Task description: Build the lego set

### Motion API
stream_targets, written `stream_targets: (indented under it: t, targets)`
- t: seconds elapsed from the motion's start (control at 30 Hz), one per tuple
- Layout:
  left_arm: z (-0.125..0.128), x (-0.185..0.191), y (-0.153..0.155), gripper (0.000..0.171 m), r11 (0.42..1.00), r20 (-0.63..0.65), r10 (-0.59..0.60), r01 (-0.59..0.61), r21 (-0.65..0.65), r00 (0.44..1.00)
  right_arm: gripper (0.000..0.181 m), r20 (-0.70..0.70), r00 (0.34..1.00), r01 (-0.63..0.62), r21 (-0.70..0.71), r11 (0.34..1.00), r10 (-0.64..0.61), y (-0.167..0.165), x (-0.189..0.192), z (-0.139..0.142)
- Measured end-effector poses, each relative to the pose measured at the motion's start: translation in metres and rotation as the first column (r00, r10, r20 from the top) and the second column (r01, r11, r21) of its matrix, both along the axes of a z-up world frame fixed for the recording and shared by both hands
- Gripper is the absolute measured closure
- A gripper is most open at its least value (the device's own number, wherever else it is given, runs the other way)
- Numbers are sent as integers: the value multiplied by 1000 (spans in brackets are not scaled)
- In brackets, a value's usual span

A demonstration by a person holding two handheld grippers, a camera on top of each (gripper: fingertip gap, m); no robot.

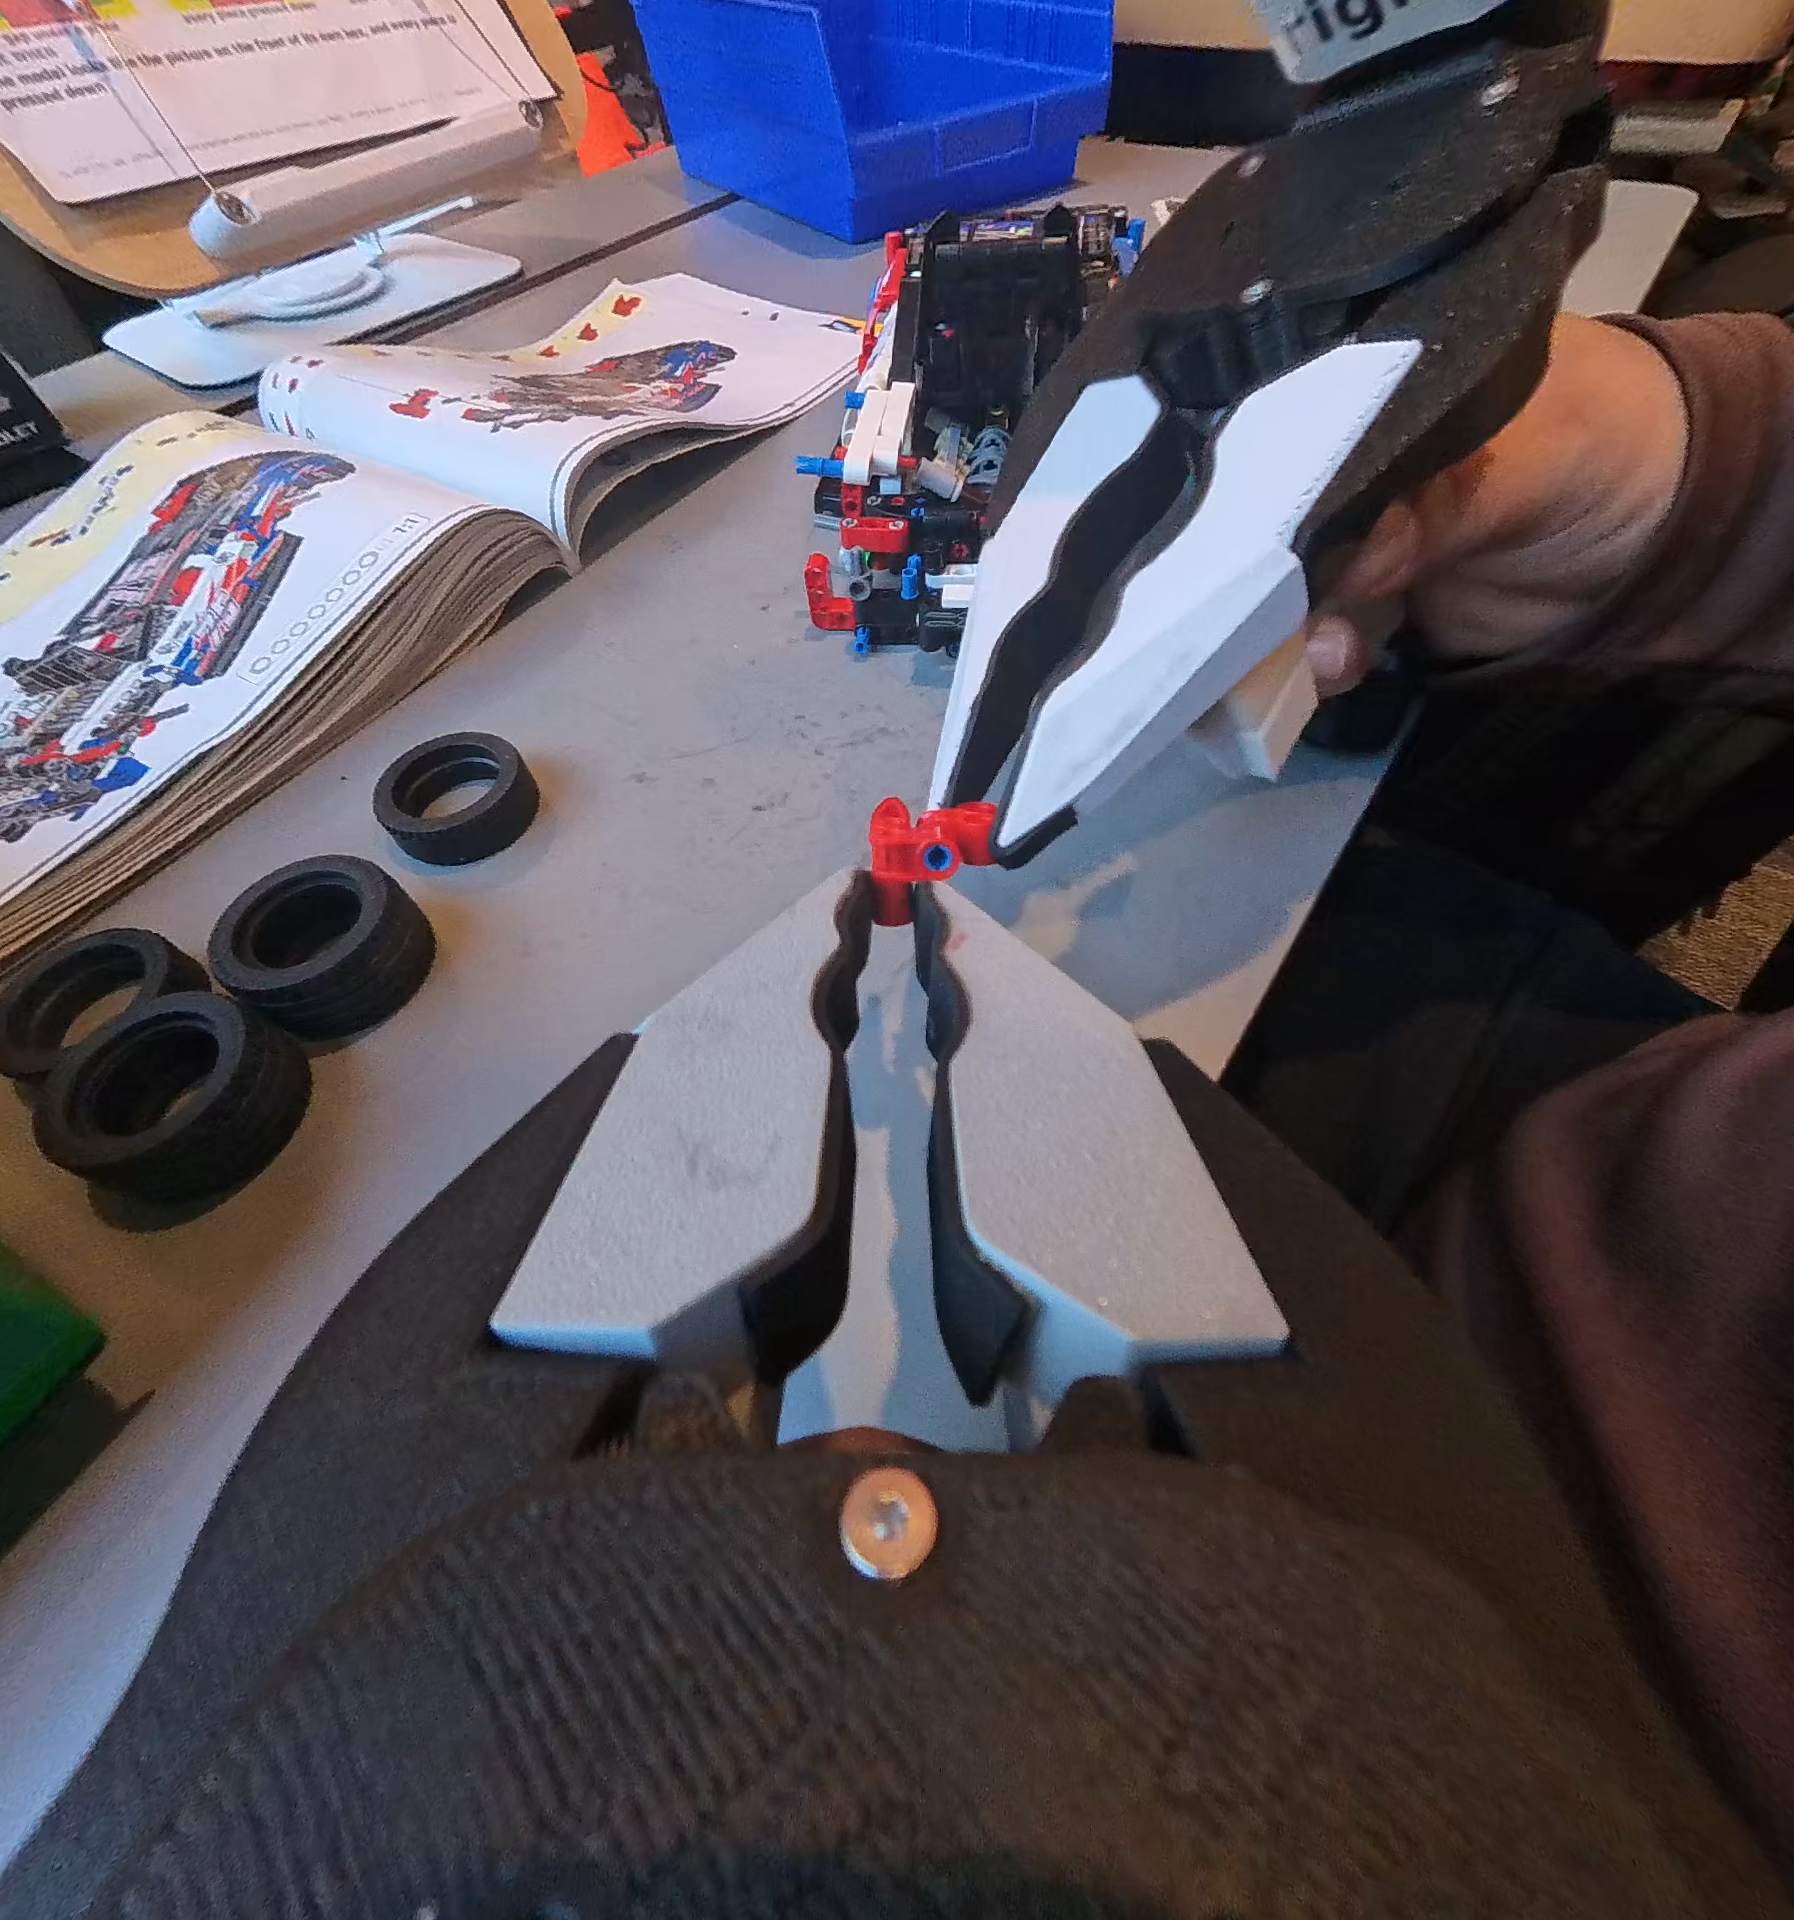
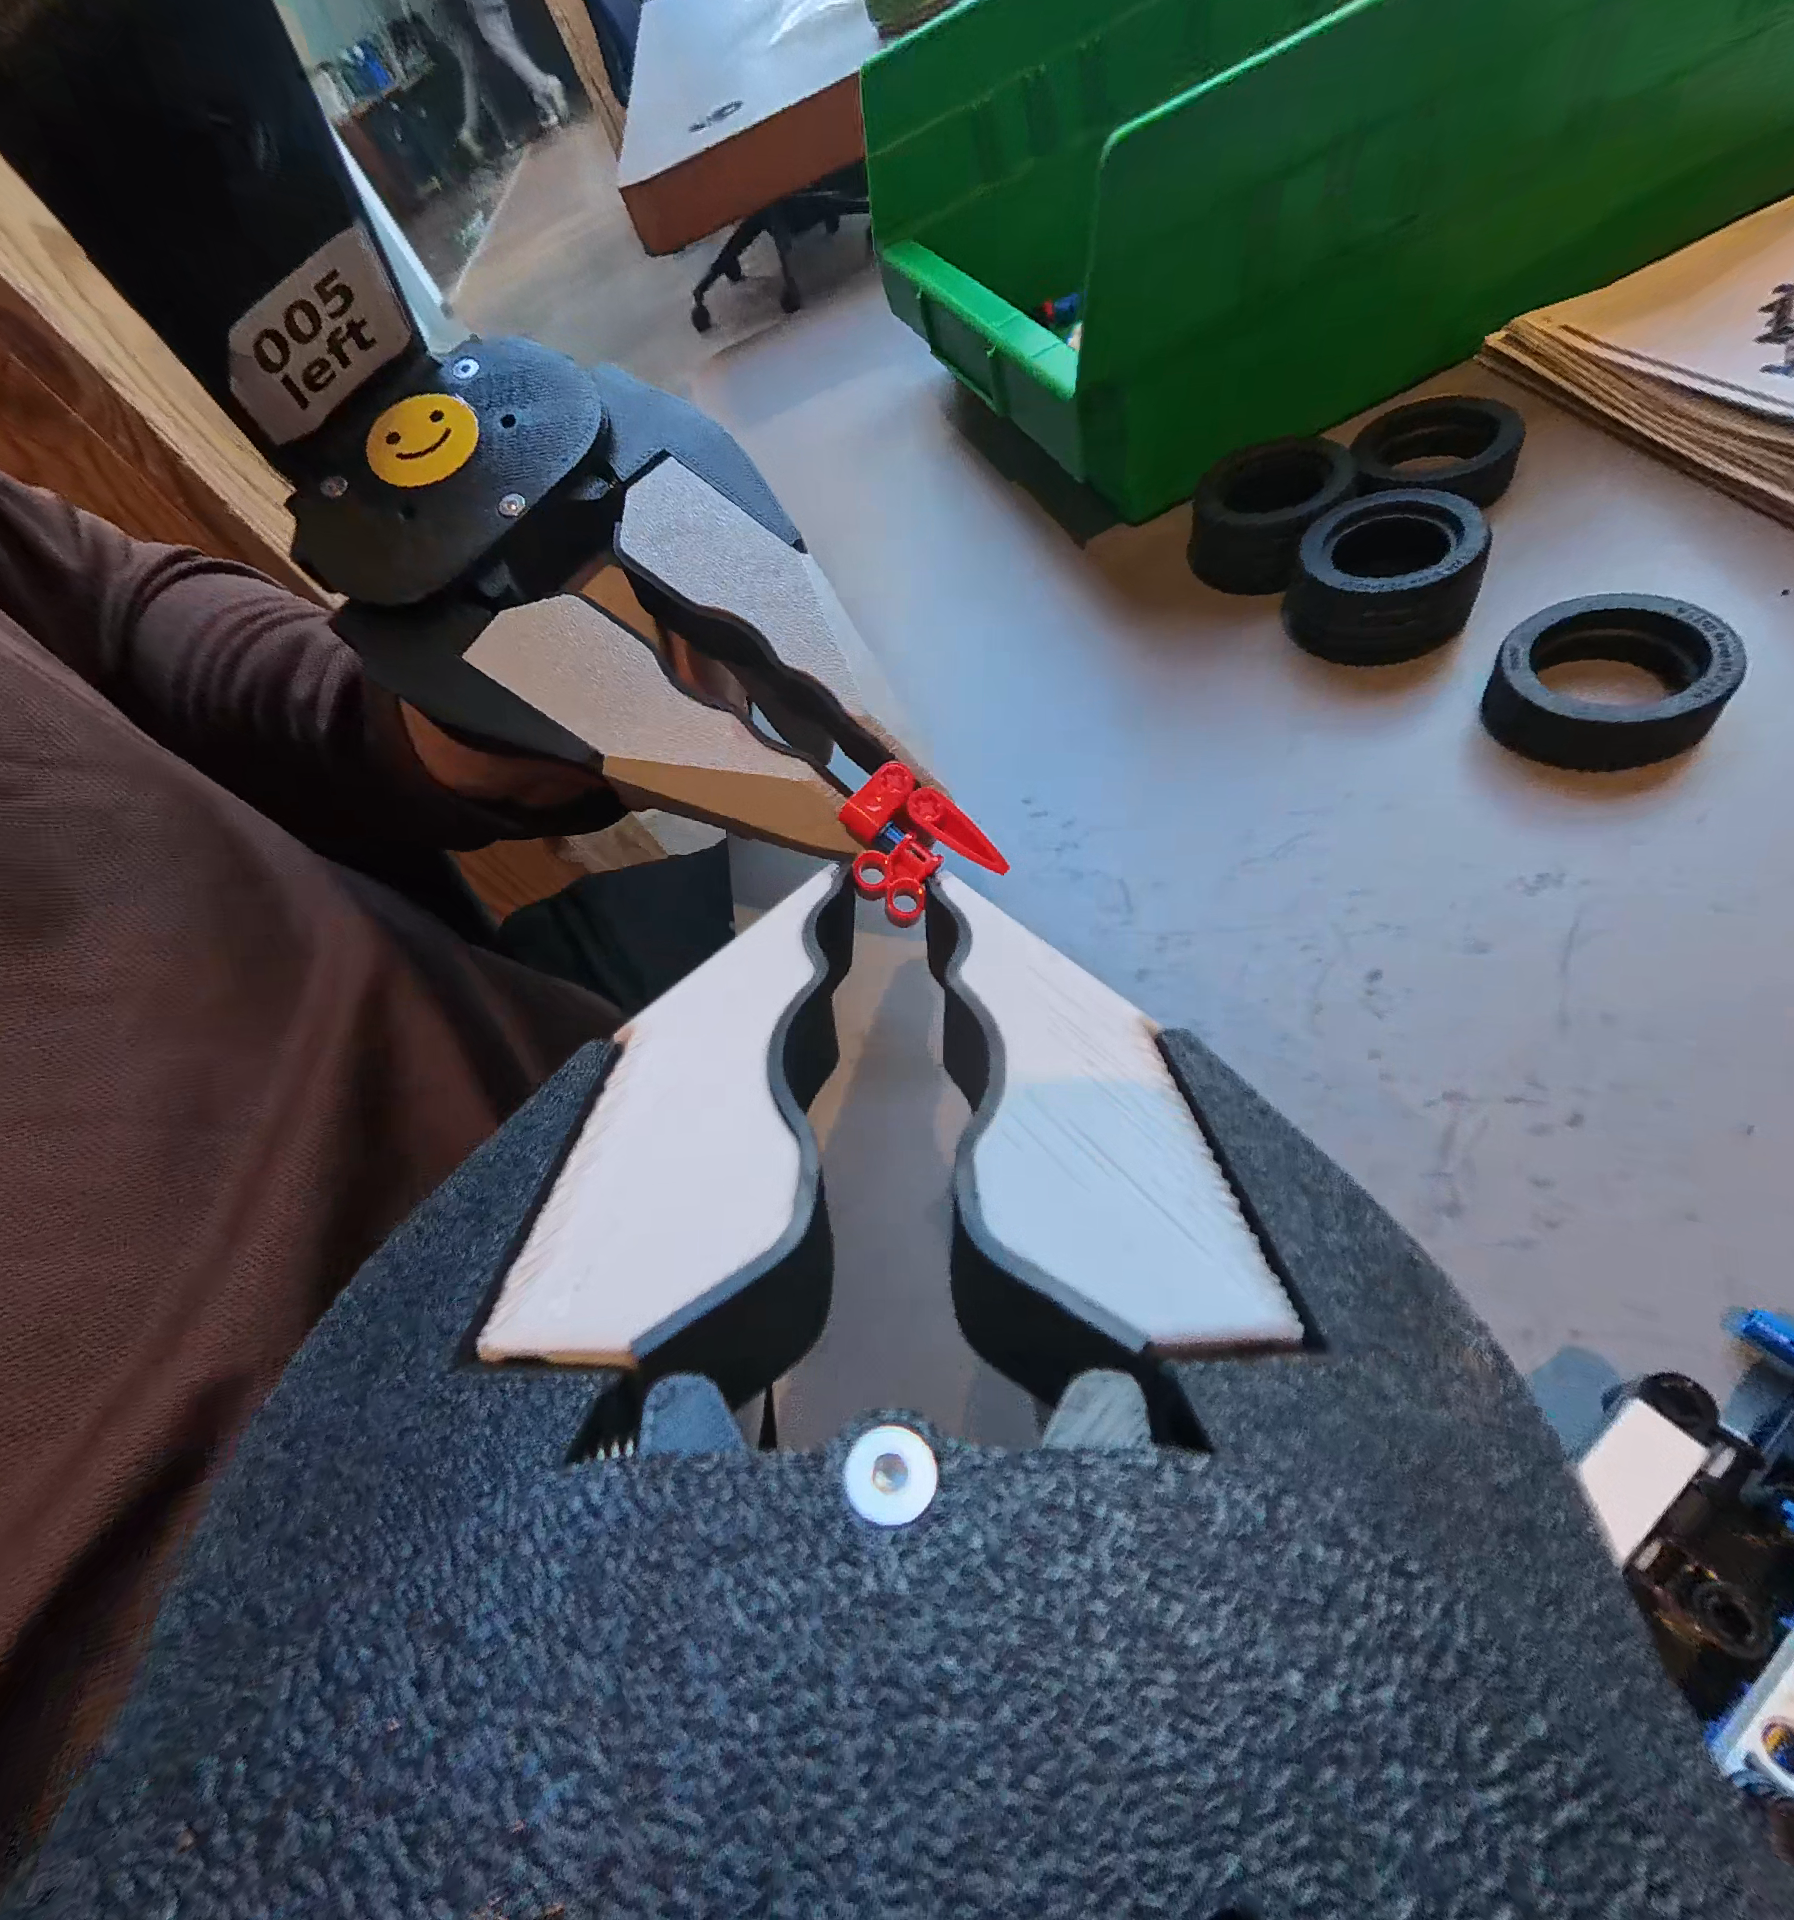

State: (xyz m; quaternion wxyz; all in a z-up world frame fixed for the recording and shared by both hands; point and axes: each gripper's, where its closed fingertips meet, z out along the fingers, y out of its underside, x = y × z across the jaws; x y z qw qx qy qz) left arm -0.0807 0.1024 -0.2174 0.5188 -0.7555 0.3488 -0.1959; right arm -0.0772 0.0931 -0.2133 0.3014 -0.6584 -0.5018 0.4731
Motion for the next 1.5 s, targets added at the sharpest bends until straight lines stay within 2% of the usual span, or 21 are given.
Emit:
stream_targets:
  t: [0.33, 0.53, 0.83, 1.17, 1.5]
  targets:
    - [5, -3, -10, 167, 995, -17, -44, 45, 85, 999, 168, 44, 999, 5, 158, 987, -12, -10, -4, 3]
    - [-3, 3, -8, 167, 996, -84, -9, 16, 86, 996, 168, 57, 998, 10, 154, 988, -19, -8, 3, -6]
    - [2, -1, -11, 167, 993, -75, -15, 23, 113, 997, 168, 56, 998, 31, 191, 981, -43, -11, -1, -1]
    - [-4, 2, -9, 167, 995, -111, 3, 8, 102, 994, 168, 73, 997, 14, 193, 981, -29, -10, 2, -8]
    - [1, 14, 1, 167, 996, -138, -18, 30, 87, 990, 168, 43, 998, -50, 175, 983, 43, 0, 14, -4]
